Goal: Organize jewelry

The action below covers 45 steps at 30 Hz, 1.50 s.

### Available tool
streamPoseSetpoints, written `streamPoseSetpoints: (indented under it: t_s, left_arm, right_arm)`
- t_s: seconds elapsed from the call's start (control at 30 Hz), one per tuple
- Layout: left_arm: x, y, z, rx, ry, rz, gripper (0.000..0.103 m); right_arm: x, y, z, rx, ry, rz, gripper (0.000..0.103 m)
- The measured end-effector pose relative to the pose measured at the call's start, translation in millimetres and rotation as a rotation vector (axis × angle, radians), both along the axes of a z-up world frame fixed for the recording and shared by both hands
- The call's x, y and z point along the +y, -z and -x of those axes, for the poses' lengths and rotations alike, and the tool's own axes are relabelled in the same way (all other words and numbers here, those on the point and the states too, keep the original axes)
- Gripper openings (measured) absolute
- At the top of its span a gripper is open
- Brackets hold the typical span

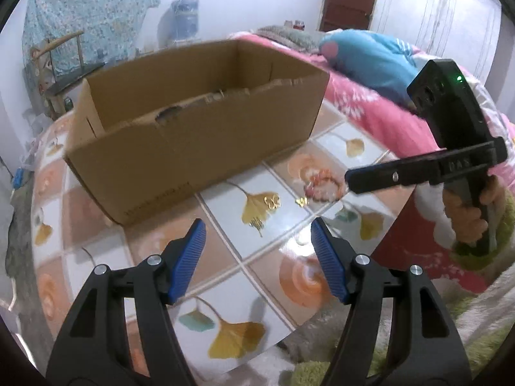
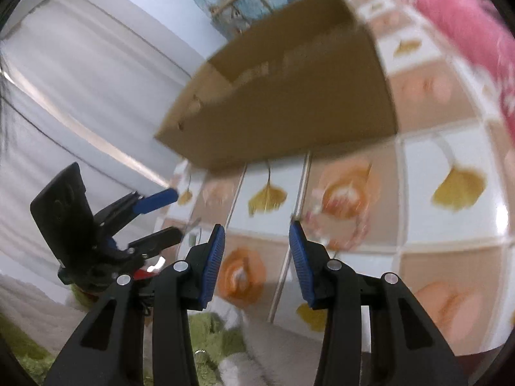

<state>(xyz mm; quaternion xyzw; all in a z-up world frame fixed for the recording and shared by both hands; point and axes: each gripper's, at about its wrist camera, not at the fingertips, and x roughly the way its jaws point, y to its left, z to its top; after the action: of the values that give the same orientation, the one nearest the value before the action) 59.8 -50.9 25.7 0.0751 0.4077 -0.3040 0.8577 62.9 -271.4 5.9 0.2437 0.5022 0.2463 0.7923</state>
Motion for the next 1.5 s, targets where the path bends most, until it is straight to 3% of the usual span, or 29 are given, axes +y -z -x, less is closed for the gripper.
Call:
streamPoseSetpoints:
  t_s: [0.33,0.53,0.8,0.97,1.5]
  left_arm:
    - [-24.9,31.4,5.2,-0.027,0.023,-0.065,0.064]
    - [-32.6,33.6,1.3,-0.050,0.060,-0.070,0.063]
    - [-46.7,40.4,-17.9,-0.036,0.057,-0.098,0.039]
    - [-52.0,42.7,-31.6,0.007,0.038,-0.090,0.032]
    - [-72.4,49.5,-39.2,0.019,0.067,-0.156,0.028]
  right_arm:
    - [13.9,29.6,-7.3,0.080,0.019,0.051,0.041]
    - [2.4,32.5,-17.0,0.045,0.084,0.086,0.041]
    - [-1.9,26.5,-18.3,-0.010,0.111,0.121,0.039]
    - [10.0,21.4,-10.9,-0.069,0.095,0.193,0.039]
    - [9.0,27.5,-7.9,-0.078,0.110,0.182,0.039]
